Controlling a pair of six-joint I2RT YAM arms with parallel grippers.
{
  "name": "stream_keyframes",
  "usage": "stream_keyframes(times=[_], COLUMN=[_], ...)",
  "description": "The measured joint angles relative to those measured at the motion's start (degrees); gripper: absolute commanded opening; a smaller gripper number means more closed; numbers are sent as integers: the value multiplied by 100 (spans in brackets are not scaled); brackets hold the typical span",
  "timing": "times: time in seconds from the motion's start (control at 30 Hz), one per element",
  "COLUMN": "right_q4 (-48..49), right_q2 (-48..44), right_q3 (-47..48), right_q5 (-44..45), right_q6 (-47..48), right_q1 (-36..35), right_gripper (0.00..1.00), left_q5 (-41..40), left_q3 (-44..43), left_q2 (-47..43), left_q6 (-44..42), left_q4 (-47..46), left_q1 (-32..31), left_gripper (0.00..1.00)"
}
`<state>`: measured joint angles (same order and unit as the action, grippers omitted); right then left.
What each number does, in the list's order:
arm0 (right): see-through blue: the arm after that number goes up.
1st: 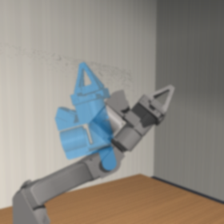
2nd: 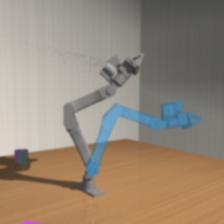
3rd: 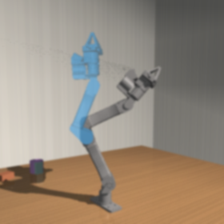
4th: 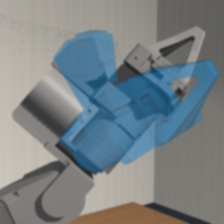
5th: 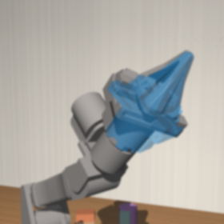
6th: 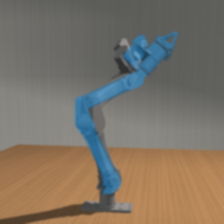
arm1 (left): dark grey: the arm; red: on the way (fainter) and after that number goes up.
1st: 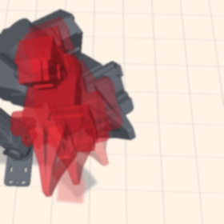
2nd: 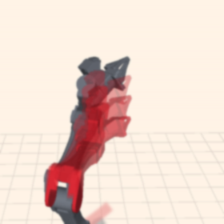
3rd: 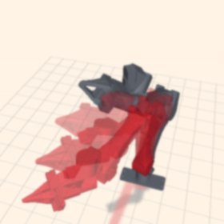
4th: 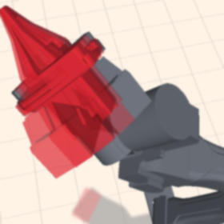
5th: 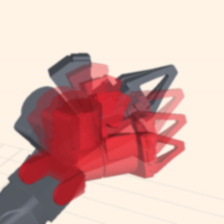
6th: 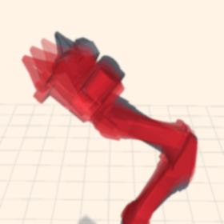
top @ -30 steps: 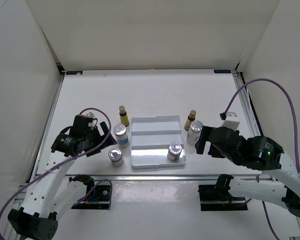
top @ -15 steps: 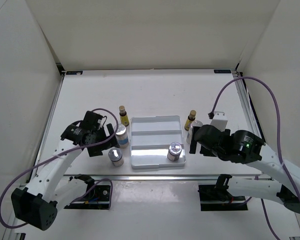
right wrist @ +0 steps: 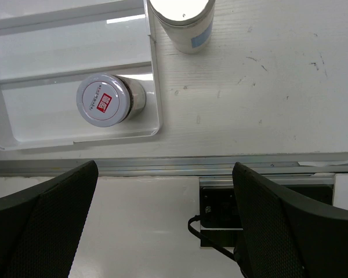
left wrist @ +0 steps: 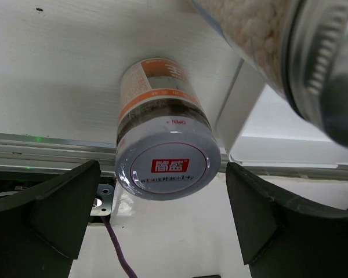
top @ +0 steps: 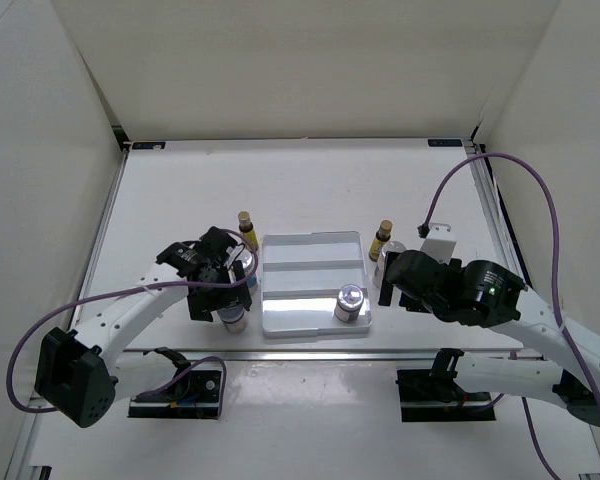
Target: Organize the condiment bottles
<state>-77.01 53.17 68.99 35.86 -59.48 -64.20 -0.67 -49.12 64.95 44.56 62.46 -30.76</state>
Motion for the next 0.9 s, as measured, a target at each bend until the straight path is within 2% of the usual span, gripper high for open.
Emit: stream_keyframes(times=[0.1, 0.2, 0.27, 0.3, 0.4, 0.5, 0.53, 0.6, 0.63, 0.77, 0.9], right_q4=[-4, 0, -4, 0, -4, -4, -2, -2, 0, 0, -2], right_q2=[-76, -153, -216, -245, -330, -398, -415, -450, -463, -498, -509], right_q3=[-61, -116, -160, -170, -216, -247, -249, -249, -249, -313, -330], right_q5=[7, 20, 20, 22, 20, 20, 22, 20, 22, 22, 31], right_q6=[-24, -57, -90, -107, -157, -168, -181, -188, -190, -210, -240], right_q1=[0, 0, 0, 0, 0, 0, 0, 0, 0, 0, 0], right_gripper=[100, 100, 100, 100, 100, 100, 100, 100, 100, 100, 100], left_q5=[-92, -199, -227, -254, -299, -313, -317, -319, -319, -317, -313], left_q3=[2, 2, 2, 2, 0, 0, 0, 2, 2, -20, -400], left_q2=[157, 199, 208, 208, 201, 188, 177, 136, 96, -192, -264], left_q6=[50, 81, 96, 101, 107, 101, 98, 98, 98, 72, 22], left_q4=[-42, -105, -155, -175, -201, -208, -208, -208, -208, -131, 170], left_q1=[-55, -61, -61, -61, -61, -61, -61, -66, -74, -164, -396], left_gripper=[87, 82, 75, 65, 44, 34, 27, 20, 11, 11, 11])
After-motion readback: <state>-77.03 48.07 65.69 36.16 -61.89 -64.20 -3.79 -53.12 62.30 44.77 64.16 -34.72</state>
